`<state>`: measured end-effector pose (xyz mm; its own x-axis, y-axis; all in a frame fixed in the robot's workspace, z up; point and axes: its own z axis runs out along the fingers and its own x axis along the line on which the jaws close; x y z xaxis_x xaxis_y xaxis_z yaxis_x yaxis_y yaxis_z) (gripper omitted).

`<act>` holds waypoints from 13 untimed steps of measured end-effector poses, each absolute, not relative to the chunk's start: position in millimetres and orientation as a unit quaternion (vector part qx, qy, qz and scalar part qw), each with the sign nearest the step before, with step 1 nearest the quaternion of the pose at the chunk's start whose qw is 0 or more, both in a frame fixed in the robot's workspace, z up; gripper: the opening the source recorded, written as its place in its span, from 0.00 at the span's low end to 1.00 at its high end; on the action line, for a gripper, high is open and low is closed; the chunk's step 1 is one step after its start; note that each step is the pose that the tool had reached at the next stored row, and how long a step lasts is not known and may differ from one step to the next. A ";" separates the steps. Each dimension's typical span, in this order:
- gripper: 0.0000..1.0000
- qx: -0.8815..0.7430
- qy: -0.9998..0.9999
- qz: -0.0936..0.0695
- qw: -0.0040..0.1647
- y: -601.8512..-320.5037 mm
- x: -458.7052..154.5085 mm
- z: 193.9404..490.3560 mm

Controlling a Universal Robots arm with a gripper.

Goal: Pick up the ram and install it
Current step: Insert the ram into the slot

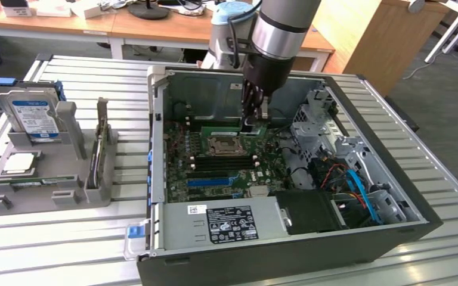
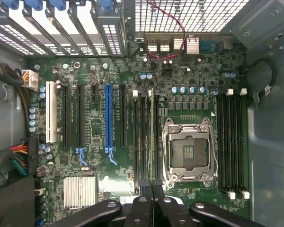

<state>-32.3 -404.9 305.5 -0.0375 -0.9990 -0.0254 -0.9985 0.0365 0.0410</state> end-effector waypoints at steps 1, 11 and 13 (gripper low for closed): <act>0.12 0.694 -0.720 -0.024 0.005 -404.8 -32.3 304.7; 0.12 0.694 -0.720 -0.024 0.005 -404.9 -32.6 297.2; 0.12 0.694 -0.720 -0.024 0.005 -404.9 -32.7 295.8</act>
